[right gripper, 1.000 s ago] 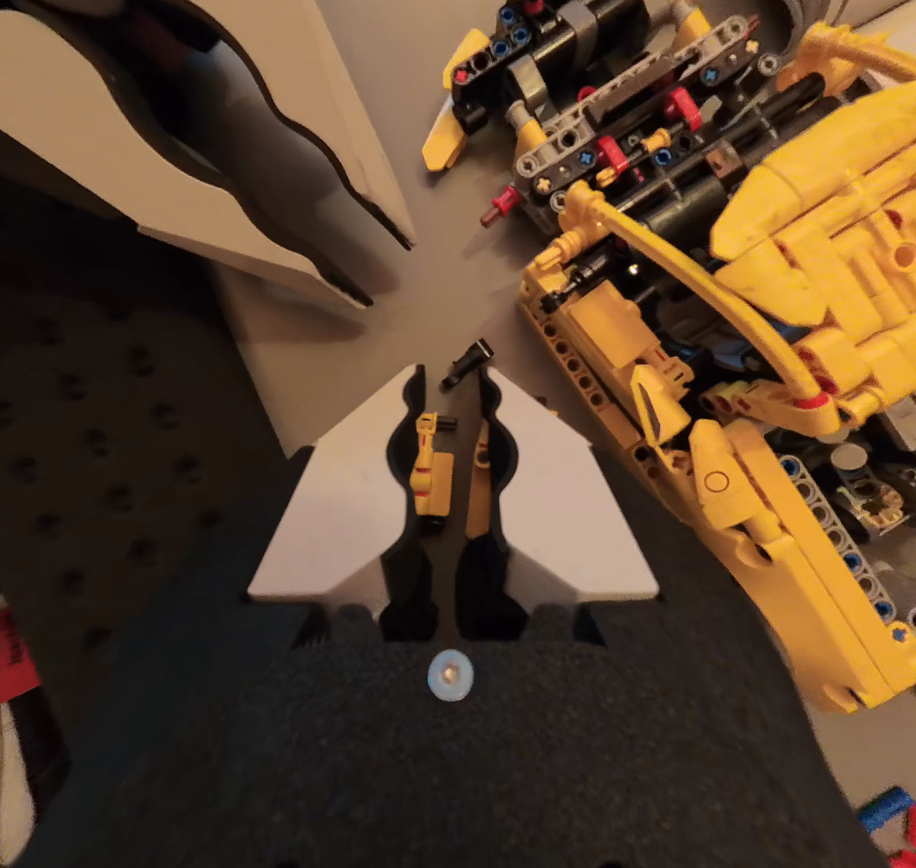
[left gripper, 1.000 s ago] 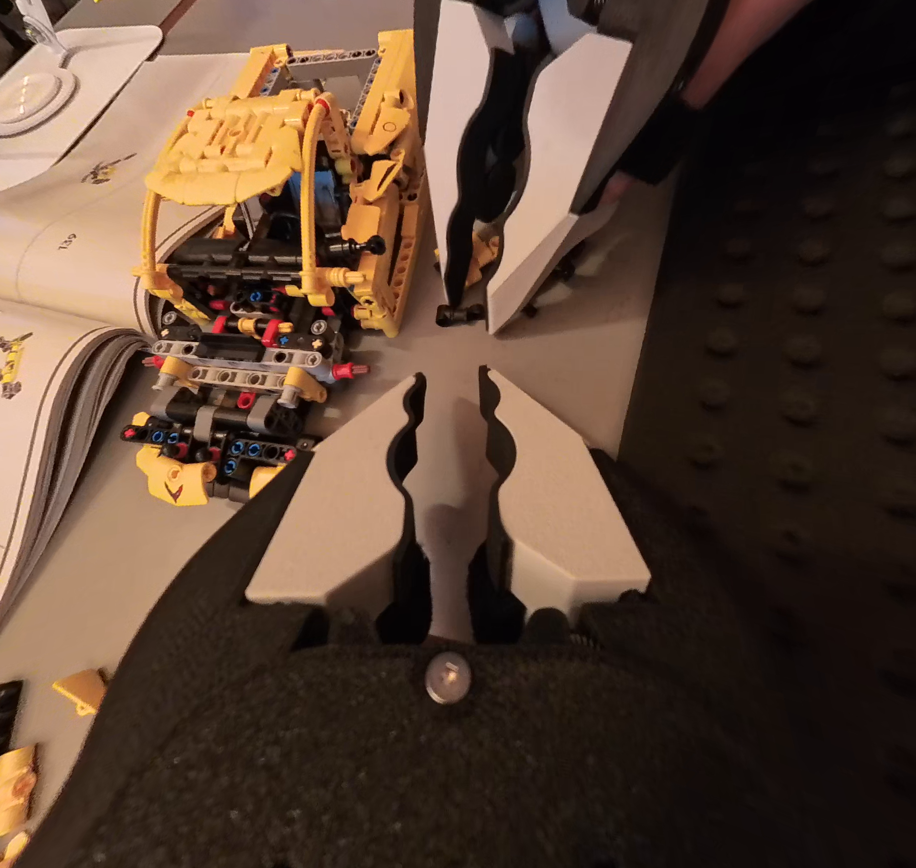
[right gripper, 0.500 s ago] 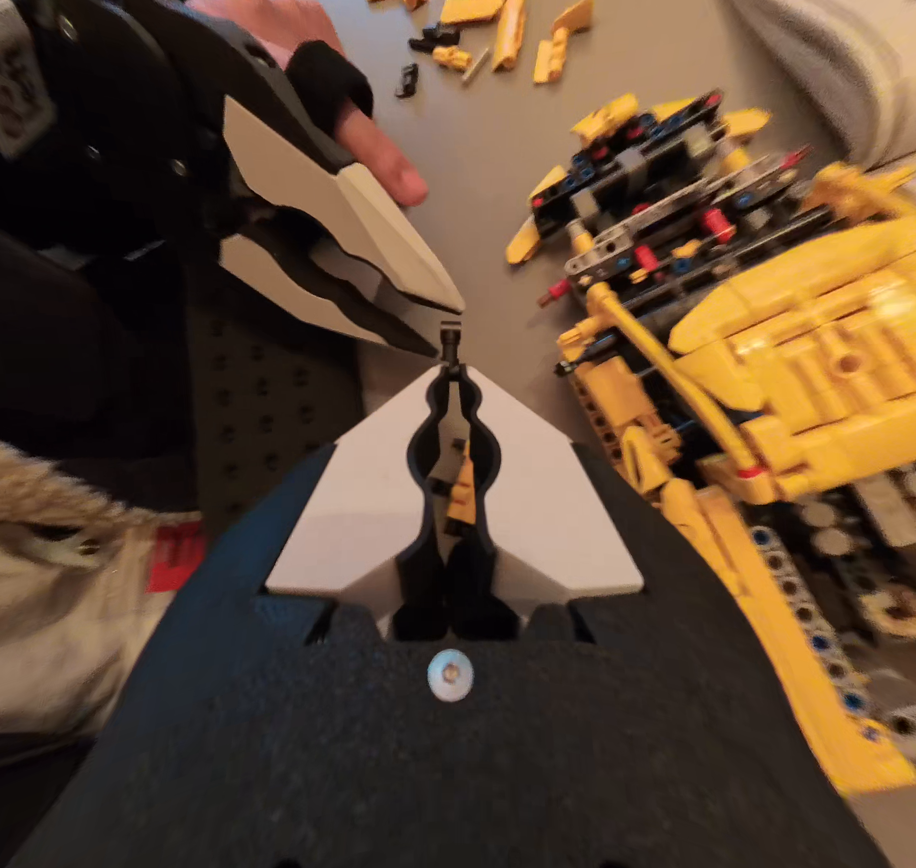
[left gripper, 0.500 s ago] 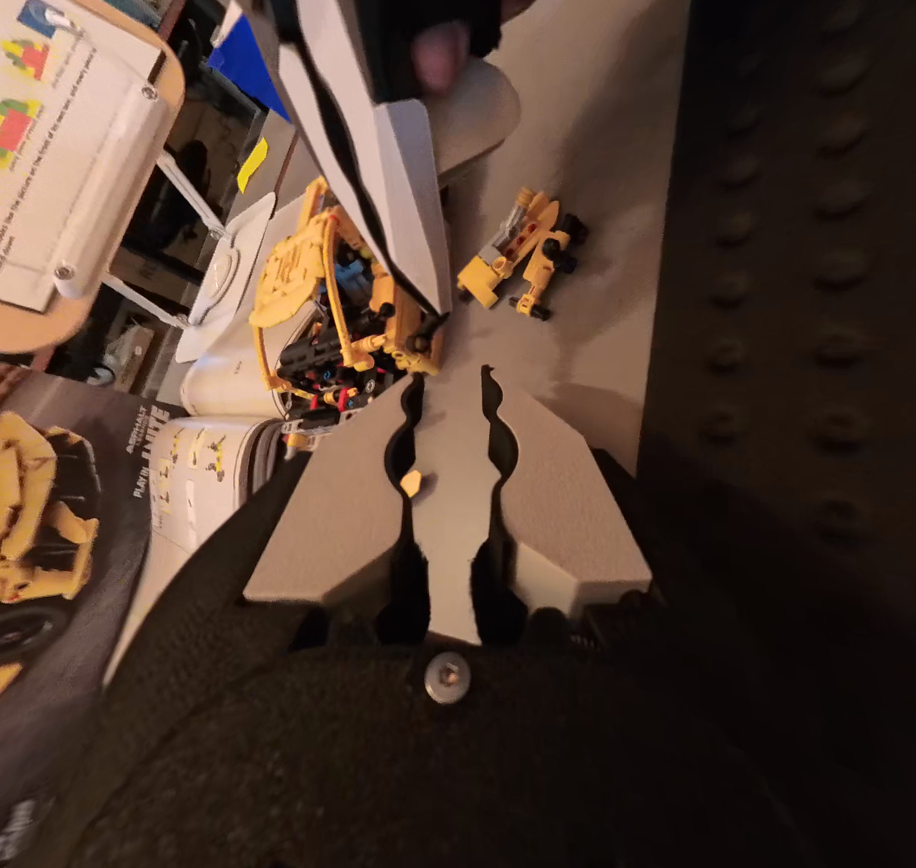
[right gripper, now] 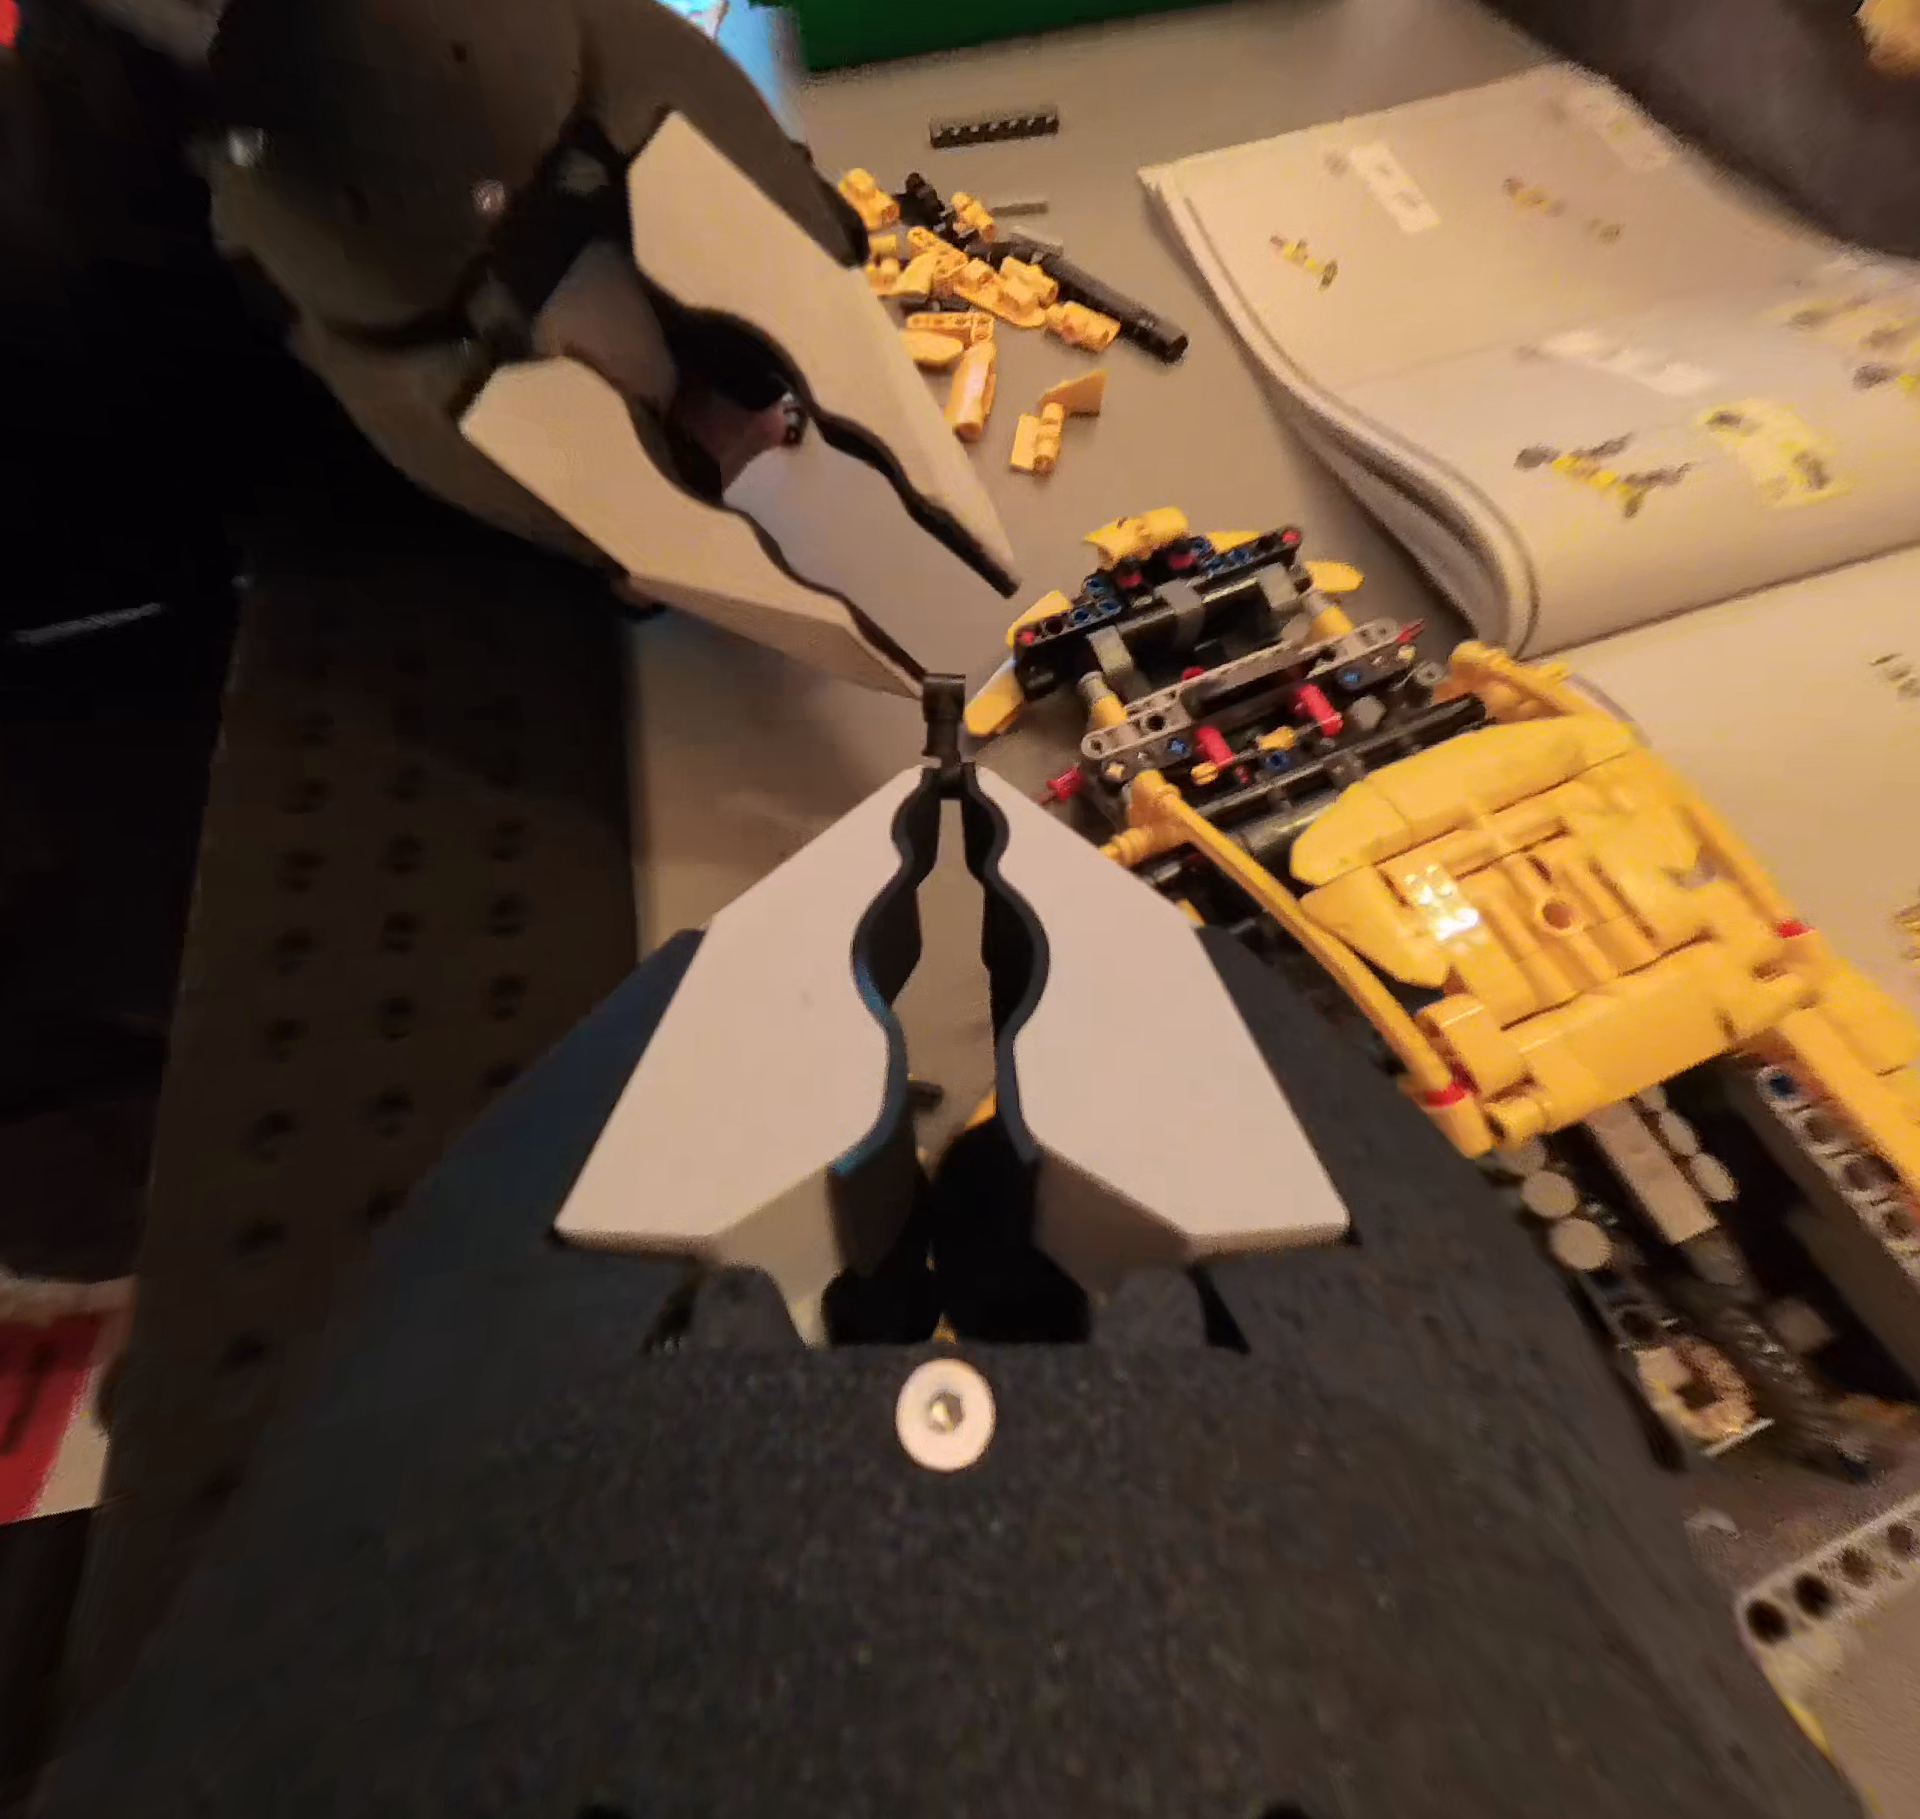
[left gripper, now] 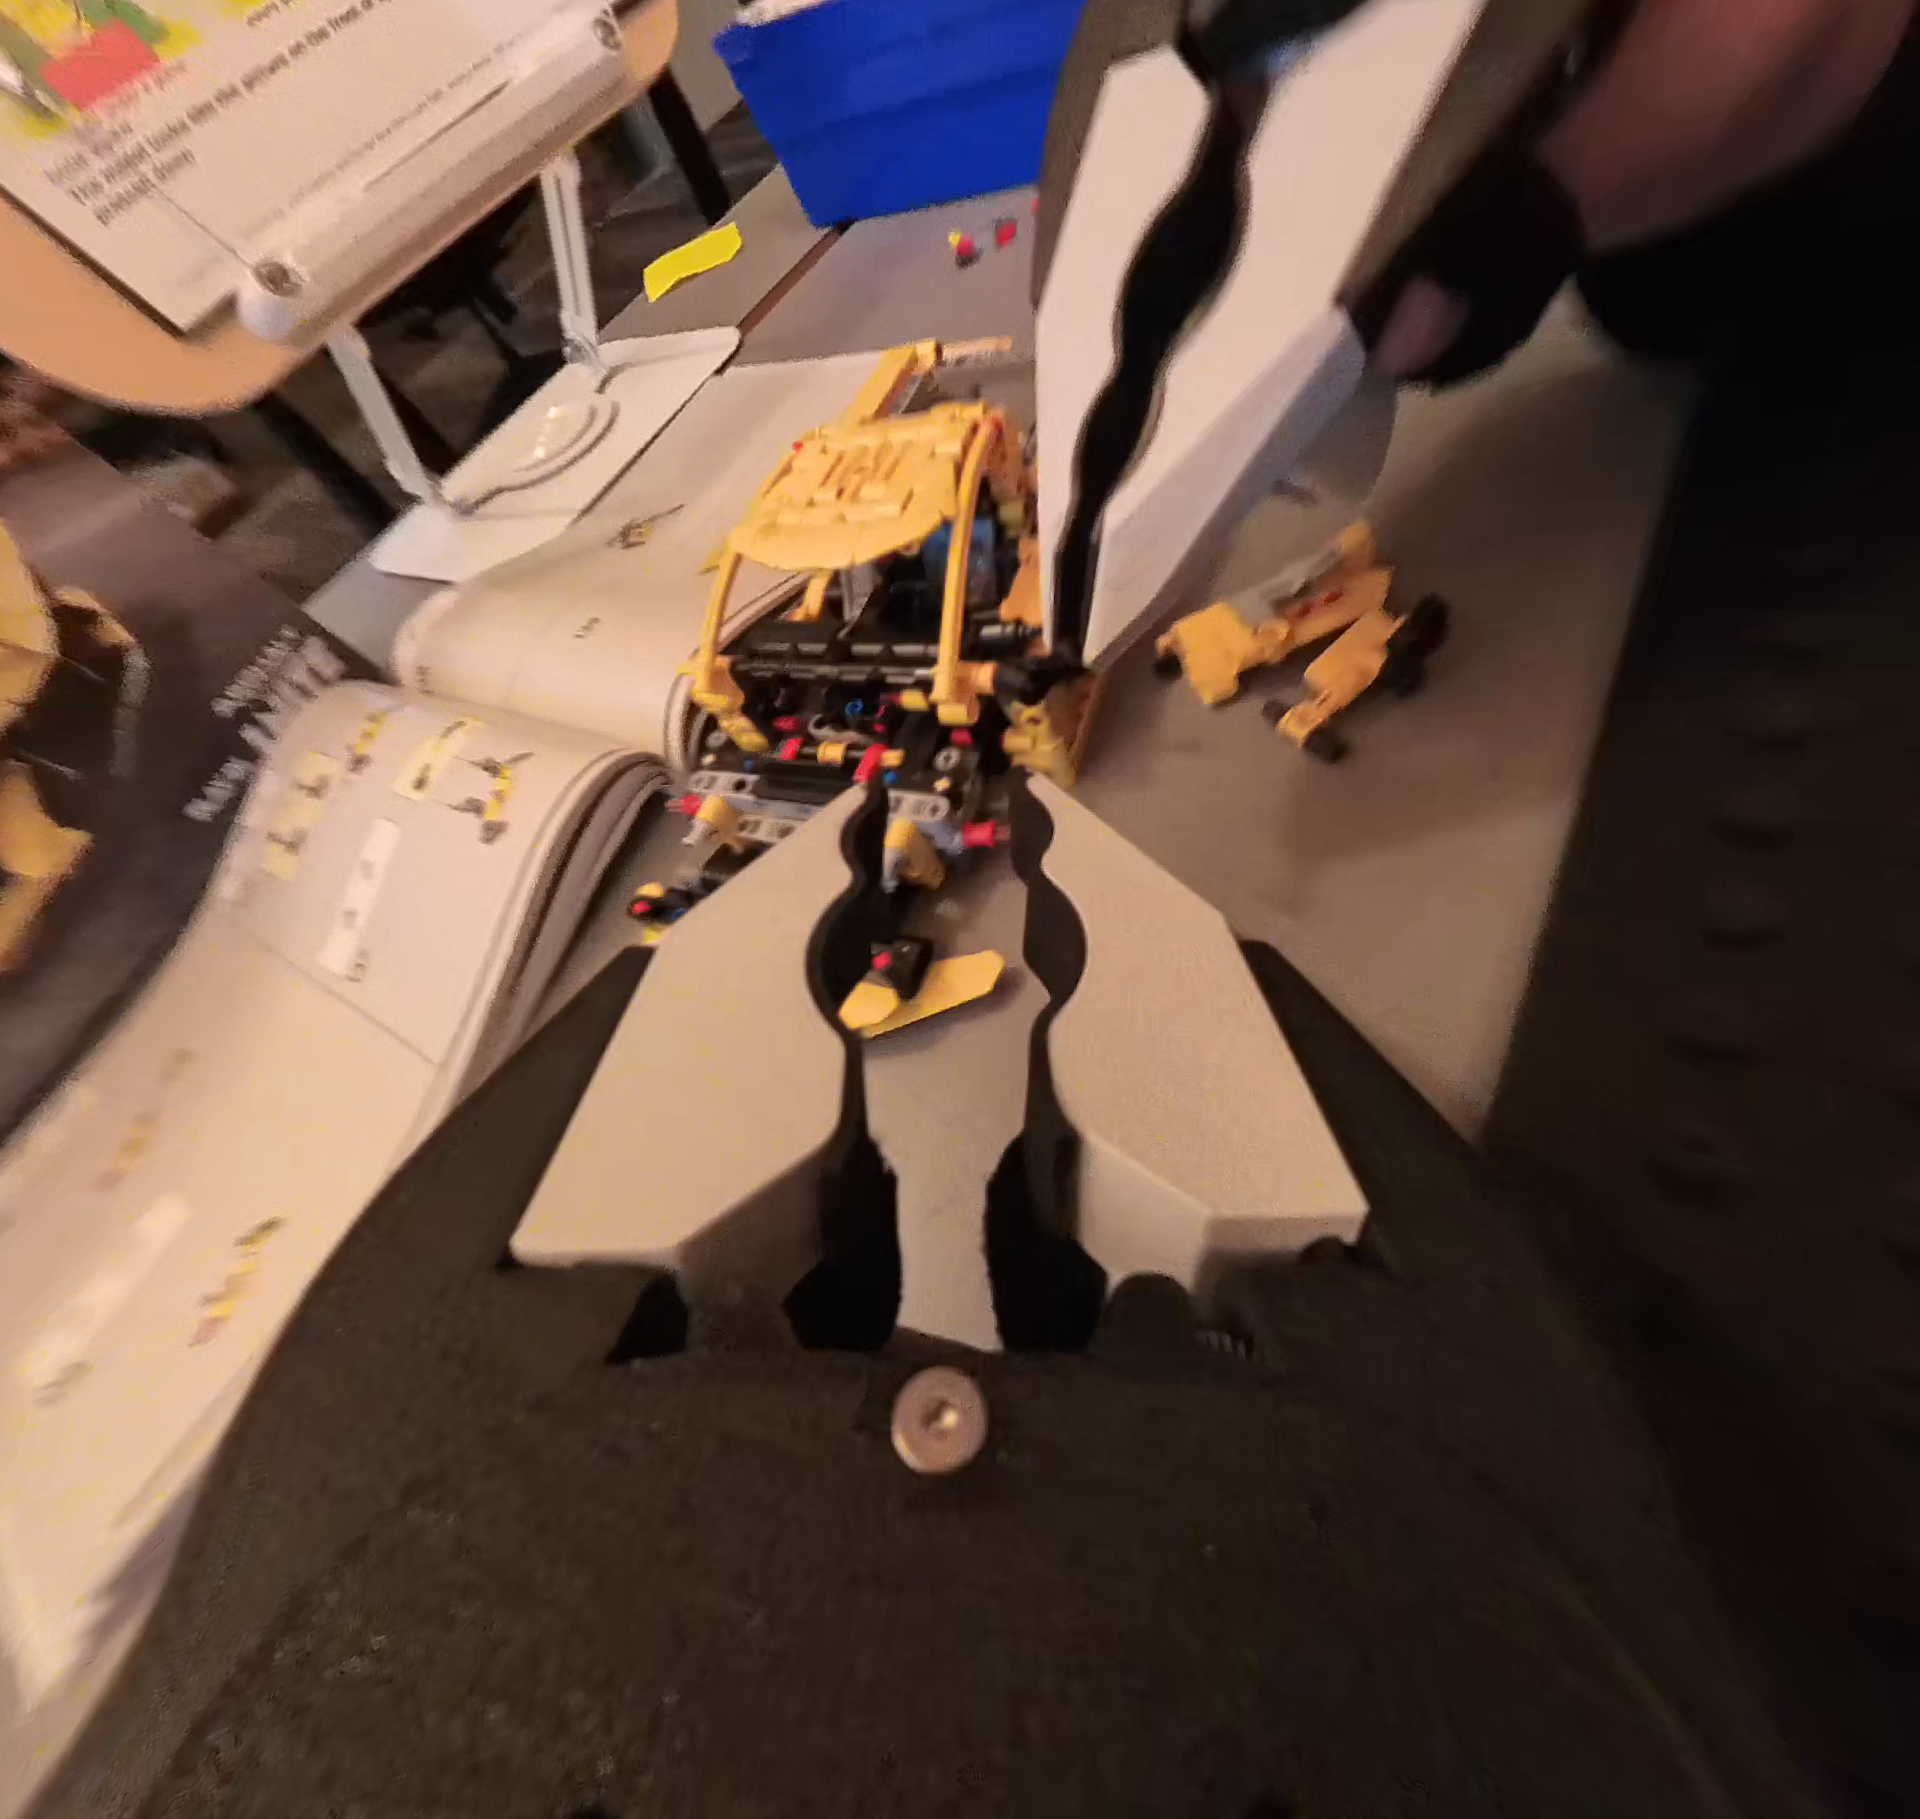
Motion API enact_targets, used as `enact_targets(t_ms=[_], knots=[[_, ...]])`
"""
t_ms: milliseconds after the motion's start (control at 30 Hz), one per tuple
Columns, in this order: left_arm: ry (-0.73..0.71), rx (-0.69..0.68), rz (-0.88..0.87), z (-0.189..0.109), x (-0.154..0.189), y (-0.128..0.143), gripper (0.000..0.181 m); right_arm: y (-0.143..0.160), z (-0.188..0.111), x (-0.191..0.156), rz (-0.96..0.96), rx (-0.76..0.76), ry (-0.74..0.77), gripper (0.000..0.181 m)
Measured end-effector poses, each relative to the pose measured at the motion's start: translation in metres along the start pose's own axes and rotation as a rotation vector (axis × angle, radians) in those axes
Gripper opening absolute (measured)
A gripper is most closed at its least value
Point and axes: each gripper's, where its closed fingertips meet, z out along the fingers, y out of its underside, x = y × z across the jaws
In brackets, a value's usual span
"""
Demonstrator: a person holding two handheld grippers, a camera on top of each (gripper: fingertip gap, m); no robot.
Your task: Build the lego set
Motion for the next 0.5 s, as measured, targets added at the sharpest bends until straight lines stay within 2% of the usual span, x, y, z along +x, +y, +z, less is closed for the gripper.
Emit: enact_targets(t_ms=[100, 167, 333, 500], knots=[[-0.177, -0.127, 0.296, 0.006, -0.014, 0.018, 0.024, 0.001, -0.002, 0.003, 0.081, 0.017, -0.034, 0.003], [-0.229, -0.164, 0.423, 0.008, -0.015, 0.021, 0.024, 0.002, -0.002, 0.002, 0.158, 0.017, -0.08, 0.003], [-0.261, -0.113, 0.551, 0.006, -0.008, 0.006, 0.024, 0.006, -0.001, -0.001, 0.233, -0.005, -0.129, 0.002], [-0.242, -0.062, 0.732, 0.008, 0.016, -0.003, 0.024, 0.008, 0.002, -0.009, 0.239, -0.026, -0.169, 0.003]])
